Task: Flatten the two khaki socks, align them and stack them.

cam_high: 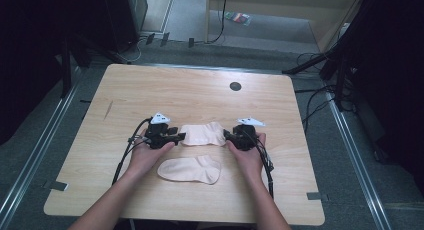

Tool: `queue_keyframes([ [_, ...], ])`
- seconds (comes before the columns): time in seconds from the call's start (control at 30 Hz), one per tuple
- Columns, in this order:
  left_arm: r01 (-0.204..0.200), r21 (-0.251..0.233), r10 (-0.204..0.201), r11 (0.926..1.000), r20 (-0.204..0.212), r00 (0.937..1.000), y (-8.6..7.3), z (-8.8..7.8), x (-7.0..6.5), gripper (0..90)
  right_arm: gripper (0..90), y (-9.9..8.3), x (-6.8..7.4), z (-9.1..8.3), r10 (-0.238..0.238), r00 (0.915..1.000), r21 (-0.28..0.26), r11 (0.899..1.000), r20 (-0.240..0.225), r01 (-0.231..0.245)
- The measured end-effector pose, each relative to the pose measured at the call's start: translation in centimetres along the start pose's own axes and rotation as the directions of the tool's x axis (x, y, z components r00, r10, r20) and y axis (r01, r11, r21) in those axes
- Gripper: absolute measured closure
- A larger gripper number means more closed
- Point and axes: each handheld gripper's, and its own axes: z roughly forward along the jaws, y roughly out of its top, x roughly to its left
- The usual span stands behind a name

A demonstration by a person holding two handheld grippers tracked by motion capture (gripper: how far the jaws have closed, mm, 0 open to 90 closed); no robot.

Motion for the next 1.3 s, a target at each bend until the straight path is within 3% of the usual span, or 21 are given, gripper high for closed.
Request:
queue_keyframes([
  [0.2, 0.0, 0.061, 0.002, 0.9982, -0.033, 0.9995, 0.3, 0.8, -0.4, 52.7, 59.3, -0.2, 0.2, 0.1, -0.011, 0.9999, 0.006, 1.0, -0.009, 0.011],
  [0.27, -0.028, 0.082, 0.031, 0.9963, -0.043, 0.9986, 0.3, 1.0, -0.6, 60.9, 64.2, -0.3, 0.4, 0.2, -0.028, 0.9996, 0.011, 1.0, -0.001, 0.028],
  [0.3, -0.035, 0.079, 0.039, 0.9962, -0.052, 0.9979, 0.3, 1.1, -0.7, 60.9, 64.2, -0.3, 0.4, 0.2, -0.028, 0.9996, 0.011, 1.0, -0.001, 0.028],
  [0.33, -0.034, 0.085, 0.039, 0.9958, -0.062, 0.9973, 0.3, 1.1, -0.8, 68.9, 69.6, -0.4, 0.5, 0.2, -0.047, 0.9989, 0.006, 0.999, 0.009, 0.047],
  [0.4, -0.022, 0.091, 0.027, 0.9956, -0.056, 0.9981, 0.4, 1.1, -0.7, 78.6, 72.3, -0.5, 0.6, 0.2, -0.048, 0.9988, 0.008, 0.999, 0.012, 0.048],
  [0.43, -0.008, 0.103, 0.011, 0.9946, -0.032, 0.9994, 0.5, 1.0, -0.4, 78.6, 74.7, -0.5, 0.7, 0.2, -0.057, 0.9982, 0.008, 0.998, 0.022, 0.057],
  [0.47, 0.0, 0.102, 0.002, 0.9948, -0.023, 0.9997, 0.5, 1.0, -0.3, 85.3, 84.3, -0.5, 0.8, 0.2, -0.075, 0.9969, 0.011, 0.997, 0.024, 0.075],
  [0.57, 0.004, 0.087, -0.003, 0.9962, -0.015, 0.9999, 0.5, 0.5, -0.1, 87.5, 86.9, -0.5, 1.1, 0.1, -0.083, 0.9964, 0.006, 0.997, 0.018, 0.083],
  [0.77, 0.004, 0.04, -0.005, 0.9992, 0.012, 0.9999, 0.4, -1.5, 0.3, 88.1, 87.9, -0.1, 1.4, -1.0, -0.072, 0.9973, -0.035, 0.997, -0.016, 0.071],
  [0.87, 0.007, 0.009, -0.007, 0.9999, -0.002, 1.0, 0.2, -3.1, 0.4, 88.0, 88.0, 0.2, 1.9, -2.0, -0.08, 0.9962, -0.052, 0.996, -0.035, 0.078],
  [1.17, -0.006, -0.011, 0.006, 0.9999, 0.033, 0.9994, -0.5, -5.7, 0.0, 88.0, 88.2, 0.6, 3.1, -4.5, -0.088, 0.9933, -0.084, 0.993, -0.075, 0.082],
  [1.3, -0.018, -0.016, 0.019, 0.9997, 0.037, 0.9991, -1.5, -6.8, -0.6, 88.1, 88.3, 0.5, 3.6, -5.5, -0.095, 0.9915, -0.083, 0.993, -0.09, 0.087],
])
